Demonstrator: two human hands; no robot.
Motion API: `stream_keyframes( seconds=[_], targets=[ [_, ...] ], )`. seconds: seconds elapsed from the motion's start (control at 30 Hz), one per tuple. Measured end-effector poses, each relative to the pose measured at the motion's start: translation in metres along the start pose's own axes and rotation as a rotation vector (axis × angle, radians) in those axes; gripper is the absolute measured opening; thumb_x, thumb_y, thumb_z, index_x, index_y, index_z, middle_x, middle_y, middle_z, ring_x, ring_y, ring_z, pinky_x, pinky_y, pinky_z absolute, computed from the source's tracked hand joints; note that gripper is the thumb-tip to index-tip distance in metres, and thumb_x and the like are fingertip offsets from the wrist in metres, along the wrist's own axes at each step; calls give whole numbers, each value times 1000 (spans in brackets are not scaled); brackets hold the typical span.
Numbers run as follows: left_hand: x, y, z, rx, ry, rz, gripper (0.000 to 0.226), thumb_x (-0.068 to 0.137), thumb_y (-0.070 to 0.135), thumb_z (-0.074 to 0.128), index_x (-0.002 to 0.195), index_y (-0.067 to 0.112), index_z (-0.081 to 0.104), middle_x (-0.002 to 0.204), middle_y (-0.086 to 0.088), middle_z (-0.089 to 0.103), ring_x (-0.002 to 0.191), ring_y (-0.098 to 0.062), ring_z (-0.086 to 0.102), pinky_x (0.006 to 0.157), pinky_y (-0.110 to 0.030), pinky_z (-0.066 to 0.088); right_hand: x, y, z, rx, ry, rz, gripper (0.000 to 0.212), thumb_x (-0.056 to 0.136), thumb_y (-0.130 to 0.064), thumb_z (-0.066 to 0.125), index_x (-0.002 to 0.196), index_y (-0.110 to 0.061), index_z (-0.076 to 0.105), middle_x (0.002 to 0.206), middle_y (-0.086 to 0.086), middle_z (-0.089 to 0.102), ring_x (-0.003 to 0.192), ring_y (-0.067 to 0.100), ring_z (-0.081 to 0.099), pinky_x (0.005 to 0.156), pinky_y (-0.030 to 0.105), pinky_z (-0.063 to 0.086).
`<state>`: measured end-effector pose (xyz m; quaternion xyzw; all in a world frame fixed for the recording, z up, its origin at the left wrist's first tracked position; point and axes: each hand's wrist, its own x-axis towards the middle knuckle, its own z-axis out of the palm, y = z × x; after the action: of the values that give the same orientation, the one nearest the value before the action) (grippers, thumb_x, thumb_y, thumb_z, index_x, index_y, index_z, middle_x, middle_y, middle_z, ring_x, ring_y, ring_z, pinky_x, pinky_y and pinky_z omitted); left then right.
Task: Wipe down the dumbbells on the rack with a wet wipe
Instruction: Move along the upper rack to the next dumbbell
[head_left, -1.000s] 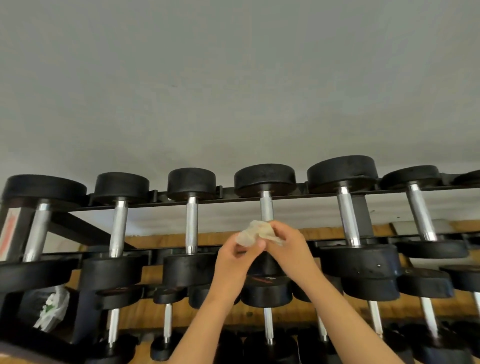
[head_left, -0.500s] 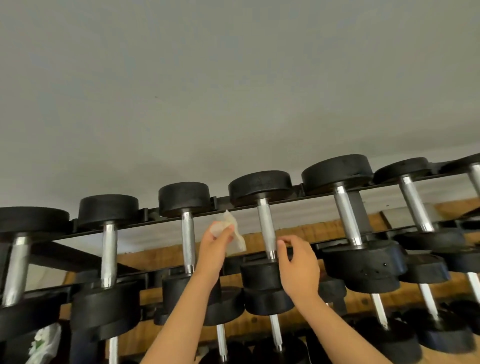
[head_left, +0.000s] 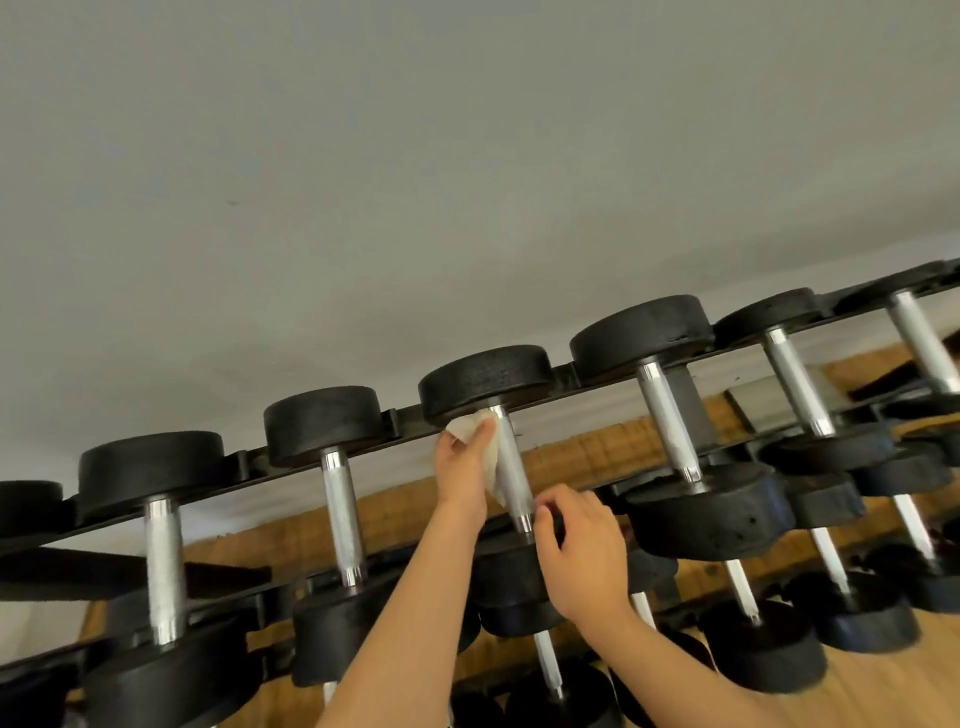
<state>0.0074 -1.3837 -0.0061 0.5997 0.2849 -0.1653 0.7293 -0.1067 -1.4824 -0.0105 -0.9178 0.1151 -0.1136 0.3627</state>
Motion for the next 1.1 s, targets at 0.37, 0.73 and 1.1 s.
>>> stream_keyframes(
  seconds=[0.37,0.73,1.1],
  targets=[
    [6,-2,6,-154,-125,-156,37,88,34,69,113,9,60,114,-14,66,106,-27,63,91,-39,53,-1,0,2,-10,44,6,30,89,-38,35,88,-24,62,75,-17,49,69,6,47,64,25,39],
    [4,1,13,-265,-80,-188,25,86,28,73,104,14,61,109,-10,65,102,-24,62,82,-35,53,-1,-2,2,-19,40,12,28,88,-35,37,85,-24,62,71,-17,46,64,2,42,62,13,31],
    [7,-2,13,-314,51,-177,22,87,28,72,102,15,62,105,-9,65,96,-23,63,74,-35,52,-2,-2,1,-28,11,44,19,89,-30,43,86,-25,62,73,-14,51,69,7,48,61,23,37]
  ],
)
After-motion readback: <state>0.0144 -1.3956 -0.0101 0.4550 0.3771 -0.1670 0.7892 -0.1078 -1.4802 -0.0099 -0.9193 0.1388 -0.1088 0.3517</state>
